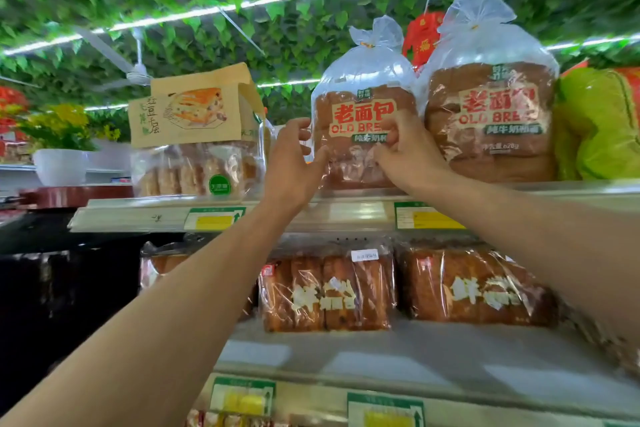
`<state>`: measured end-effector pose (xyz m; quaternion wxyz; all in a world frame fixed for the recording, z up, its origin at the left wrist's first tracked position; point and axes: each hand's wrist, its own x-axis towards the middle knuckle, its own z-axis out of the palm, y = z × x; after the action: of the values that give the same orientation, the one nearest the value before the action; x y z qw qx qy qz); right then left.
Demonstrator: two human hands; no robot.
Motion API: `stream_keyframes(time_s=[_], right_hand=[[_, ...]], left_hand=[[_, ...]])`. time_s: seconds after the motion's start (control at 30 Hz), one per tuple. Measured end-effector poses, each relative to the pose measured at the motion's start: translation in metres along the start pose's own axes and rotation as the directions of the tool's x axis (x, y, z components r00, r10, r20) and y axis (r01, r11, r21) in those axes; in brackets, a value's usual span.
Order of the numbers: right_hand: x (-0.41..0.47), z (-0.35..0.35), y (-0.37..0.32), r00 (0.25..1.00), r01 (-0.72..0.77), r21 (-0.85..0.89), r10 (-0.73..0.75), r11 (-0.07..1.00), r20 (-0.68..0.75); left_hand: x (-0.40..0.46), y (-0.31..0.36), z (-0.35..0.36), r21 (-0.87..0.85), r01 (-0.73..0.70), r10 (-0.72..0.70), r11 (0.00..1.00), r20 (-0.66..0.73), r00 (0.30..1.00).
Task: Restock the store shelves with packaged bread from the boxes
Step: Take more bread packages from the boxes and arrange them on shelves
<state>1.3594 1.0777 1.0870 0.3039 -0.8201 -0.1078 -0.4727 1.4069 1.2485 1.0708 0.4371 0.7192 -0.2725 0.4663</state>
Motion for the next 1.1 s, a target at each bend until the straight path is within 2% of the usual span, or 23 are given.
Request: stream_keyframes(time_s=[0.13,0.27,0.47,0.53,0.6,0.67,0.73,0.8,0.83,0.9,0.93,1.1], right_hand=[[-0.007,0.022,-0.025,0.993,0.063,0.065,-0.069,0.996,0.095],[-0.011,0.049,-0.049,0.981,0.105,0.062,-0.113,0.993,0.159],[-0.003,0.086,-0.082,0.978,0.139,-0.008,-0.136,0.990,0.161],[0.004,0.099,-0.097,0.982,0.098,-0.017,-0.094,0.995,0.163],[0.011,0.113,-0.109,0.974,-0.009,0.039,0.000,0.999,0.225],[0.015,0.129,-0.118,0.939,-0.126,0.064,0.098,0.990,0.330],[0.018,0.143,-0.124,0.902,-0.213,0.059,0.173,0.975,0.395],[0.021,0.157,-0.129,0.874,-0.281,0.073,0.224,0.957,0.432],[0.022,0.164,-0.132,0.860,-0.308,0.080,0.241,0.948,0.451],[0.025,0.176,-0.140,0.839,-0.347,0.094,0.264,0.933,0.475],[0.027,0.182,-0.144,0.836,-0.355,0.090,0.272,0.931,0.477],[0.028,0.206,-0.160,0.847,-0.313,0.071,0.245,0.947,0.471]], left_hand=[[-0.011,-0.016,-0.033,0.048,-0.079,0.079,0.996,-0.014,0.997],[-0.016,-0.033,-0.066,0.061,-0.042,0.041,0.997,0.012,0.999],[-0.014,-0.064,-0.119,0.173,-0.120,0.116,0.978,0.031,0.993],[-0.009,-0.085,-0.143,0.225,-0.126,0.132,0.966,-0.013,0.991],[-0.001,-0.106,-0.165,0.268,-0.104,0.132,0.958,-0.088,0.987],[0.007,-0.124,-0.184,0.283,-0.011,0.049,0.959,-0.127,0.991],[0.019,-0.141,-0.198,0.167,0.153,-0.134,0.974,-0.116,0.984],[0.028,-0.151,-0.206,0.027,0.358,-0.358,0.933,0.000,0.934],[0.032,-0.158,-0.209,0.037,0.423,-0.424,0.905,0.075,0.902],[0.041,-0.170,-0.212,0.092,0.446,-0.455,0.890,0.187,0.871],[0.045,-0.173,-0.215,0.068,0.450,-0.453,0.890,0.224,0.863],[0.068,-0.210,-0.244,-0.163,0.579,-0.523,0.799,0.286,0.803]])
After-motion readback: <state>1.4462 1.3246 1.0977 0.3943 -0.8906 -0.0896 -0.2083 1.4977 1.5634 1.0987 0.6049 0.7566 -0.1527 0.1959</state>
